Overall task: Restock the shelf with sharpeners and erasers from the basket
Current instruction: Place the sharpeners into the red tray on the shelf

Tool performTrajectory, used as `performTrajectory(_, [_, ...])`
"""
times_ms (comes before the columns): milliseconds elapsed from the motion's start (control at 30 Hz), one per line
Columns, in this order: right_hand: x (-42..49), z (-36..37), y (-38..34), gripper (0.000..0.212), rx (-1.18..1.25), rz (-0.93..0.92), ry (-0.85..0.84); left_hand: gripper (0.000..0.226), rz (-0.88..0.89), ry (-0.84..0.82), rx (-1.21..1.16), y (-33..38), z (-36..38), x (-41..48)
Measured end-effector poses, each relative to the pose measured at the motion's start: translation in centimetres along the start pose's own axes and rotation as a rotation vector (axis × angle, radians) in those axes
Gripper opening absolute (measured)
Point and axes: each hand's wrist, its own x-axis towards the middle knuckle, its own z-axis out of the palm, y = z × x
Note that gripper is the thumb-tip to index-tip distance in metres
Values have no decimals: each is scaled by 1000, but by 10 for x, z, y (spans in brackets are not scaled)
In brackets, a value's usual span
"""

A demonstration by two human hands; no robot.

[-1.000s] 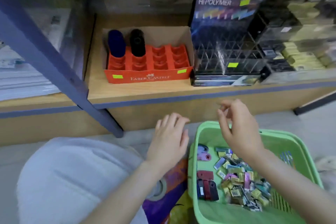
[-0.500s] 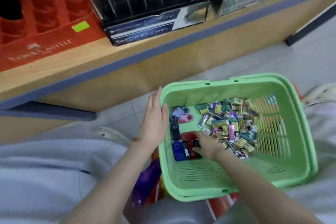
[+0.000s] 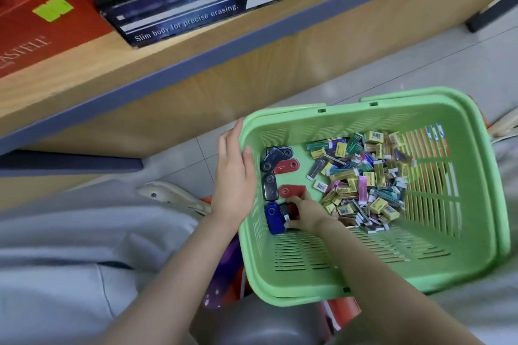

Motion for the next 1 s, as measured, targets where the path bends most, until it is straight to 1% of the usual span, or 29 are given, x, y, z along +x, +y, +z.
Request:
performTrajectory(67, [1,3,-3,64,-7,33,48,45,-13,-4,-13,2,1,-1])
performTrajectory(133, [2,5,-5,60,-66,47,84,45,-34,-9,-25,5,2,-1])
performTrajectory(267, [8,4,-1,50,-141,12,102,46,-57,-17,-53,5,1,-1])
performTrajectory(367, [10,0,5,47,-119,-4,88,45,-38,-12,-55,5,1,-1])
performTrajectory(467, [5,-3,5,43,-50,-1,109,45,-30,-8,-64,5,-1,-1])
performTrajectory(533, [-3,-10,3,39,40,-14,148,44,10,20,-35,5,-3,-5])
performTrajectory(633, [-25,-41,-7,36,314,-110,247,39,123,40,79,0,-4,-17])
performTrajectory(700, [-51,-71,-21,34,527,-209,272,37,192,-21,122,-2,-2,-27])
performTrajectory(767, [-79,-98,-38,30,713,-306,250,38,199,-142,57,5,-1,-36])
performTrajectory(833, [-102,-115,-51,21,910,-399,172,37,128,-260,-93,17,1,-40])
performTrajectory(900, [-115,-122,-56,13,1062,-472,92,39,-5,-283,-295,24,2,-42])
performTrajectory(967, [-117,-123,-56,9,1084,-524,110,43,-135,-256,-454,27,2,-39])
performTrajectory(1000, [-114,-123,-55,7,1052,-543,154,45,-174,-247,-486,27,1,-36])
